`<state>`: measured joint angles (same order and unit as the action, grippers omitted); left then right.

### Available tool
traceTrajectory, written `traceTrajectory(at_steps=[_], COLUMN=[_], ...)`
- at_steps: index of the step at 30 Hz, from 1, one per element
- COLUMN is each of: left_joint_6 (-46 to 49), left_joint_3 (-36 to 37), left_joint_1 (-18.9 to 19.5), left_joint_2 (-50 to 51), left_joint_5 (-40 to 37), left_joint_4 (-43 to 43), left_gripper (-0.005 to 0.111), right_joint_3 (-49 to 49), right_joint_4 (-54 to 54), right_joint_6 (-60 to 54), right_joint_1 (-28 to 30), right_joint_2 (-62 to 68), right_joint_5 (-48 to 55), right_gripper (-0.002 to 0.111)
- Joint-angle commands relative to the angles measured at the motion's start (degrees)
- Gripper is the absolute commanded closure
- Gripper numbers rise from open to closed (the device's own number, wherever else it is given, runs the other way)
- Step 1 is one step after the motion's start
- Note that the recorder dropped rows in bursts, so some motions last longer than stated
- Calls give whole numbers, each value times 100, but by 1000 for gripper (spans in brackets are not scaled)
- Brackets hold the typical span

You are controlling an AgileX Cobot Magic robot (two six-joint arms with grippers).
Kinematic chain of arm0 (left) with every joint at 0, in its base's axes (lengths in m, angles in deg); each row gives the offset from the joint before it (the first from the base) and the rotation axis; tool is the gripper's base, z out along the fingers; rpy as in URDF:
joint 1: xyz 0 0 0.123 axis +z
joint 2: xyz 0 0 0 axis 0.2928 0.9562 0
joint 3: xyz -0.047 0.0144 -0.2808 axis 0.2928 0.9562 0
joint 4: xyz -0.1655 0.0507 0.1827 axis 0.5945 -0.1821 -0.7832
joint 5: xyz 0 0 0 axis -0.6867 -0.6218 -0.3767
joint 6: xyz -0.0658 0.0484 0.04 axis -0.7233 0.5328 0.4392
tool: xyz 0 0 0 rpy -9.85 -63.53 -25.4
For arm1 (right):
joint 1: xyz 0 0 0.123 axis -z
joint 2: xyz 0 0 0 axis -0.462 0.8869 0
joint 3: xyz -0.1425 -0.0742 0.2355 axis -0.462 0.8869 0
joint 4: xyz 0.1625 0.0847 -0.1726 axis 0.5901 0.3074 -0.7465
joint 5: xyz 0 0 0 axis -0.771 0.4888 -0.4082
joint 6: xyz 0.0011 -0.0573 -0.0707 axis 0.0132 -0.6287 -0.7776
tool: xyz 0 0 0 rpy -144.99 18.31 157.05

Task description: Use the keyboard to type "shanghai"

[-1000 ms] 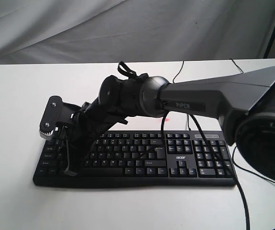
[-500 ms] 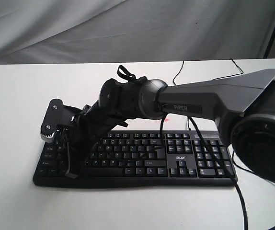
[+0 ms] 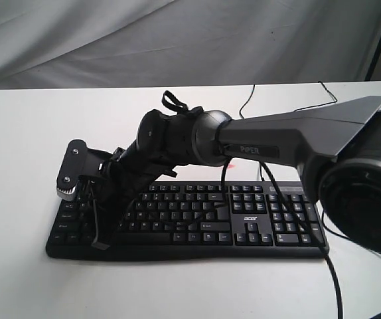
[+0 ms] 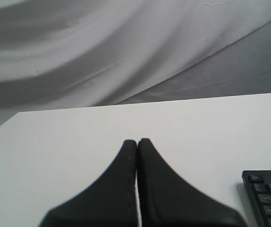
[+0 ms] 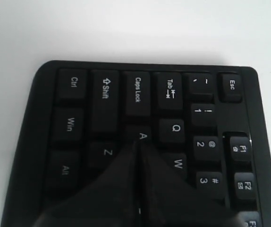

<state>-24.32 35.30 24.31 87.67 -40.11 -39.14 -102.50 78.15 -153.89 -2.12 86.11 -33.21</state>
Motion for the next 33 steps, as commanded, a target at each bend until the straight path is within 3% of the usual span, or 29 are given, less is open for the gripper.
traceTrajectory(at_steps=[1,18,33], left_joint_6=[-16,-16,-16], left_joint_3=[29,29,29], left_joint_1=[-22,-22,-22], left_joint_2=[18,18,18], left_joint_5=[36,36,36], left_joint_4=[3,3,3], left_gripper=[106,106,106], right_joint_3=[-30,-18,775], right_joint_4=[-95,-204,-100], right_joint_6=[-54,-27,-103], right_joint_1=[-16,-16,282], right_joint_2=[-58,-643,-1251], right_joint_5=[131,489,229], right_gripper=[108,108,108])
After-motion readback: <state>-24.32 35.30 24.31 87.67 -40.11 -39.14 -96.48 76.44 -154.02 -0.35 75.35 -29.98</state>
